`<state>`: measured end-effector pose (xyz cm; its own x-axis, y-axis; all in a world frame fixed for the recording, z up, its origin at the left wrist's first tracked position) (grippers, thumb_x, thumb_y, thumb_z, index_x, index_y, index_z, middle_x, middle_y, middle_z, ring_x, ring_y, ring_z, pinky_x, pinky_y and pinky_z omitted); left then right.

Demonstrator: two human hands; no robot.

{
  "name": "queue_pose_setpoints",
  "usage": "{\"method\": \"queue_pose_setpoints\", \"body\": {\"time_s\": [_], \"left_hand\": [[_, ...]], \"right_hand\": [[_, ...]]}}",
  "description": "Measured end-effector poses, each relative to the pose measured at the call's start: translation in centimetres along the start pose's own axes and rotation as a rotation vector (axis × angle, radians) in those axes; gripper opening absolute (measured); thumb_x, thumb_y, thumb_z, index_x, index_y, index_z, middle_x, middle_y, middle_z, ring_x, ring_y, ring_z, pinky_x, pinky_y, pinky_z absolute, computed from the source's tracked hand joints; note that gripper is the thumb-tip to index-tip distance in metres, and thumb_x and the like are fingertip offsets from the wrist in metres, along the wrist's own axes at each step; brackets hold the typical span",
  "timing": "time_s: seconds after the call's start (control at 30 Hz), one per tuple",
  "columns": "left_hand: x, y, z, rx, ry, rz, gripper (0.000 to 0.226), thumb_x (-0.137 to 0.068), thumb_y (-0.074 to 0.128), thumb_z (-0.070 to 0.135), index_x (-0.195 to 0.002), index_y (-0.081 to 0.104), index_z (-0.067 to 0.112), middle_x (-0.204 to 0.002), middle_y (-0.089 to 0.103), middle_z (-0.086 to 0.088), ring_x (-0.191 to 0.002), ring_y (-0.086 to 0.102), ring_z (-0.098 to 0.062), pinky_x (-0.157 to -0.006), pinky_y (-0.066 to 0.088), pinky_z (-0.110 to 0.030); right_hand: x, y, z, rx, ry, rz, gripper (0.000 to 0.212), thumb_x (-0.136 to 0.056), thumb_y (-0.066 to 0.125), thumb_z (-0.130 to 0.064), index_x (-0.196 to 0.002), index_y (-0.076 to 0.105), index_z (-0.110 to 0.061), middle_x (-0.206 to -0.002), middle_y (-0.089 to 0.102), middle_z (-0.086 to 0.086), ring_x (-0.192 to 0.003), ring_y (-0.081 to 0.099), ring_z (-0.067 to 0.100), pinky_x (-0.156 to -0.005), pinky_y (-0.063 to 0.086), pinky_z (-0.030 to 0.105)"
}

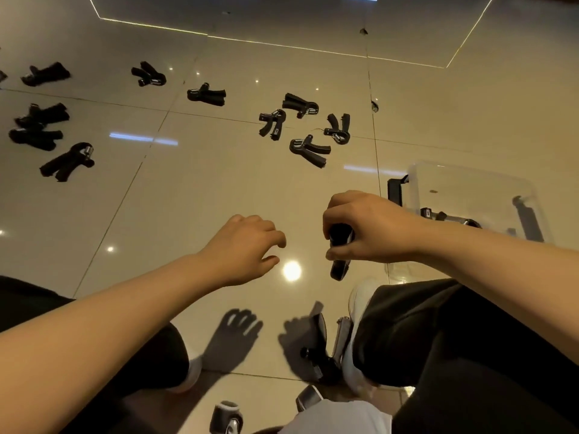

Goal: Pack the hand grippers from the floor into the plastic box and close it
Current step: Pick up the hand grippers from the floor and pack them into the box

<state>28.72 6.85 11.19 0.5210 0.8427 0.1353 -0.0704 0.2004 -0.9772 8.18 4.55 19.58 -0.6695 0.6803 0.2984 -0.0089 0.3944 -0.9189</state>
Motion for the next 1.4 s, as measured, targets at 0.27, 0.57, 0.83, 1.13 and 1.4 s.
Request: {"method": "queue_pose_setpoints", "body": {"time_s": [0.27,0.57,0.83,1.13,1.4], "left_hand": [[-1.7,0.8,6.3,-0.004,0.145,0.039,0.036,-0.094,0.043,0.043,-0.128,0.048,0.029,-0.122,0.054,0.007,-0.111,0.047,-0.015,-0.088,0.031,-0.029],[-1.9,8.3,7.4,-0.043,0.161,-0.025,0.043,-0.081,0.067,0.031,-0.122,0.056,0.023,-0.115,0.06,-0.001,-0.098,0.059,-0.023,-0.08,0.044,-0.036],[-5.5,20.3,11.9,0.093,0.309,-0.105,0.058,-0.068,0.074,0.039,-0.12,0.052,0.027,-0.123,0.059,-0.005,-0.108,0.059,-0.026,-0.081,0.051,-0.038],[-7.1,27.9,10.9,-0.216,0.638,-0.442,0.067,-0.09,0.027,0.063,-0.148,0.004,0.039,-0.158,-0.008,0.004,-0.145,-0.005,-0.025,-0.113,0.0,-0.055],[-3.3,29.1,7.4,0.129,-0.075,-0.266,0.065,-0.088,0.018,0.067,-0.144,0.031,0.035,-0.154,0.027,-0.002,-0.137,0.023,-0.033,-0.097,0.031,-0.059]], "right_hand": [[4.6,0.8,-0.6,0.02,0.002,0.104,0.027,-0.081,0.067,-0.039,-0.099,0.06,-0.019,-0.099,0.047,-0.006,-0.095,0.042,0.011,-0.078,0.043,0.027],[11.9,4.3,6.5,-0.058,0.355,0.068,0.026,-0.079,0.07,-0.039,-0.095,0.062,-0.02,-0.095,0.049,-0.007,-0.088,0.046,0.011,-0.072,0.041,0.022],[11.9,6.2,7.2,-0.102,0.288,0.209,0.026,-0.081,0.066,-0.04,-0.099,0.062,-0.022,-0.101,0.053,-0.006,-0.094,0.047,0.009,-0.079,0.045,0.025],[15.1,13.6,8.4,-0.216,0.274,0.12,0.025,-0.074,0.064,-0.04,-0.088,0.065,-0.018,-0.093,0.058,-0.003,-0.085,0.053,0.018,-0.072,0.048,0.03],[14.1,13.8,10.3,-0.17,0.316,0.081,0.026,-0.074,0.075,-0.036,-0.09,0.066,-0.018,-0.095,0.058,-0.002,-0.09,0.052,0.018,-0.075,0.04,0.025]]}}
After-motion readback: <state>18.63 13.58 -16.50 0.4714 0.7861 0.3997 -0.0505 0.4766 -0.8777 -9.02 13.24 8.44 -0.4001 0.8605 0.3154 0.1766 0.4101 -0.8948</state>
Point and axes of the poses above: each hand's wrist, its own x-axis away from the middle knuckle, its own y-axis out of the palm, z = x × y, the point moved 1 cm from there along -x, towards the middle knuckle
